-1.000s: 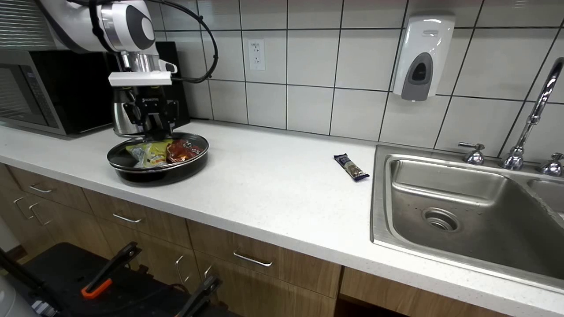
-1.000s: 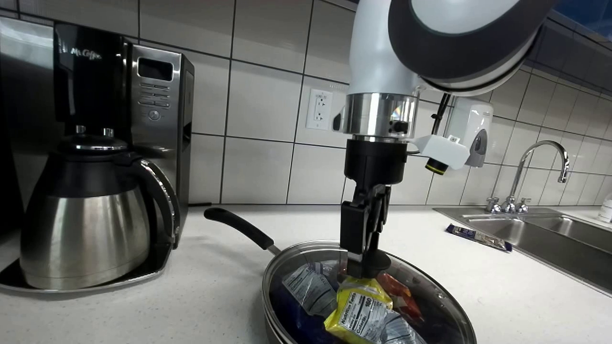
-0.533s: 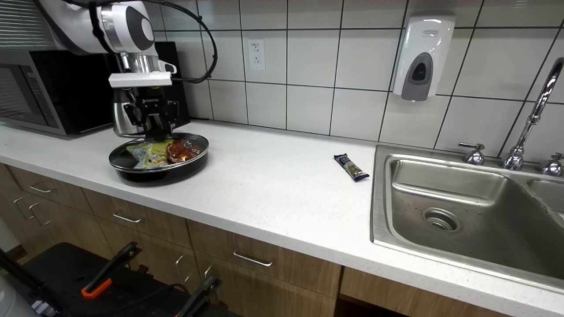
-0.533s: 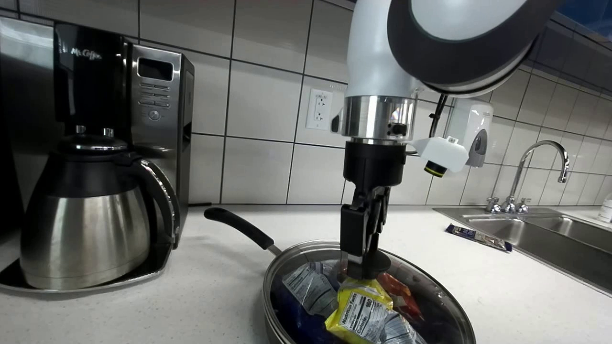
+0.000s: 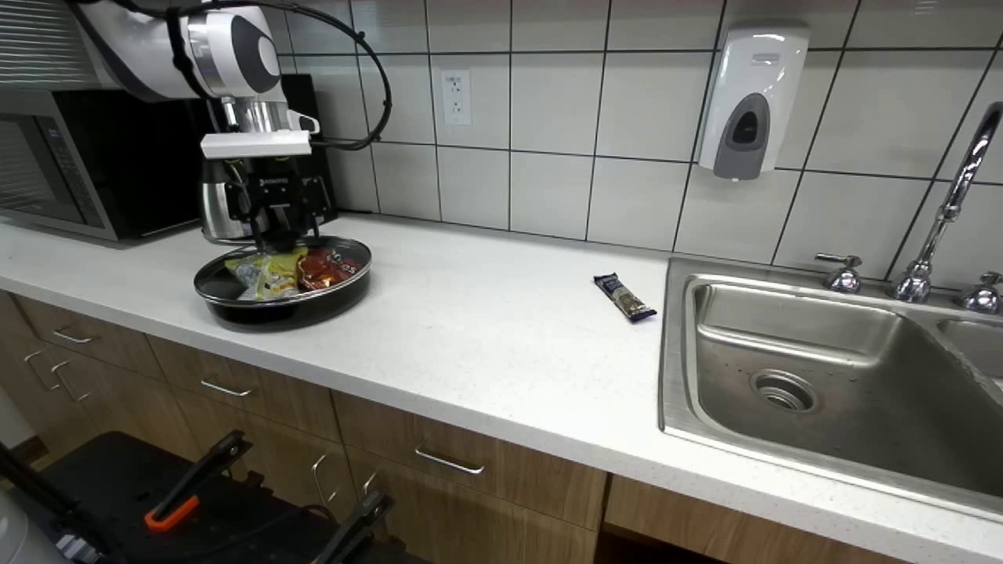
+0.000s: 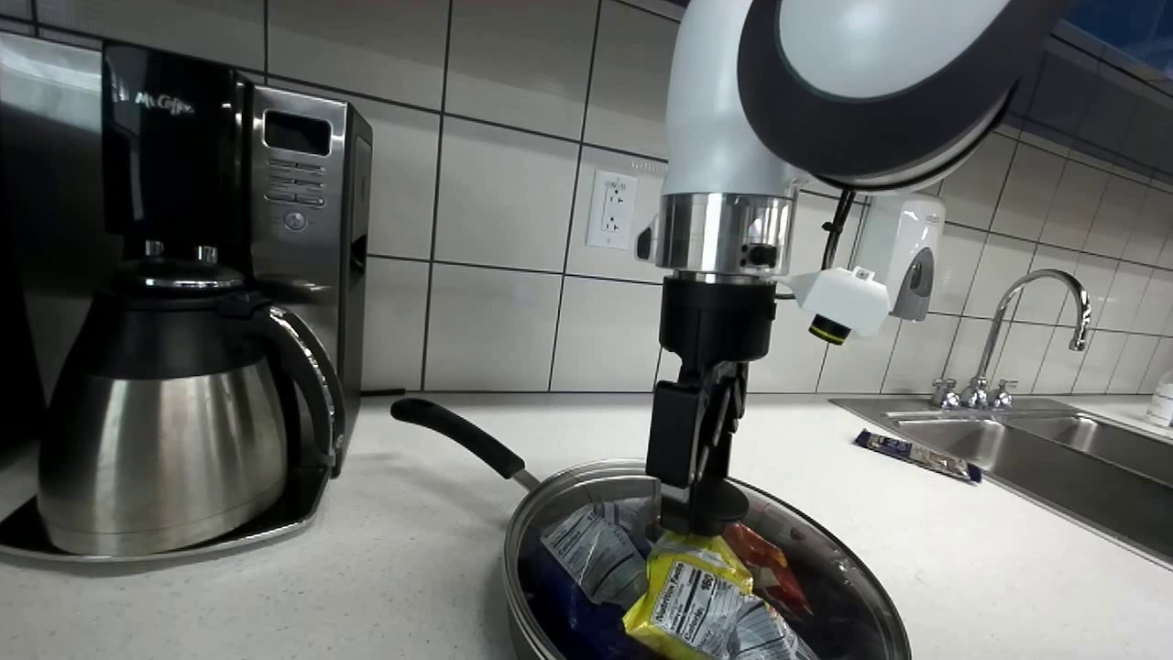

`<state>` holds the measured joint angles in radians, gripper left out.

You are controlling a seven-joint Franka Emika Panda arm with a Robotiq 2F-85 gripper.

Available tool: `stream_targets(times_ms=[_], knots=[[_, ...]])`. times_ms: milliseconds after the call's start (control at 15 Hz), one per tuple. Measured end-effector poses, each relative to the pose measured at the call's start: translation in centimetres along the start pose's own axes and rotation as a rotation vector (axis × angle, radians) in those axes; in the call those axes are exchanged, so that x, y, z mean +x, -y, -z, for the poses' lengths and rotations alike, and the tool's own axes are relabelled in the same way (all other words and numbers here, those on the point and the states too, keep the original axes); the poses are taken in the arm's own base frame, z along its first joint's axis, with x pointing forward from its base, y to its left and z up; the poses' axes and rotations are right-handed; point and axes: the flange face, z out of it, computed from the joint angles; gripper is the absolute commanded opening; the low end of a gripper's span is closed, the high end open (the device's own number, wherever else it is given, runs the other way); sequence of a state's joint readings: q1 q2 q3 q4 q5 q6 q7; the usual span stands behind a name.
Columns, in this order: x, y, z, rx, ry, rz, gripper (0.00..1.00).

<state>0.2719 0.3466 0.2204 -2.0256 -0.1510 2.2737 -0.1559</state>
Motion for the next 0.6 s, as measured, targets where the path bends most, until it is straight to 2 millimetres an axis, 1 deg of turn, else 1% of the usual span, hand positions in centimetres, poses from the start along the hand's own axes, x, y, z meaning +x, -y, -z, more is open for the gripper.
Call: stream_targets(times_ms=[267,600], knots=[[0.4,-0.2,1.2,-0.009,-0.024,-0.002,1.0],[0.1,-0.8,4.2,-0.05,-0.071,-0.019,1.0]])
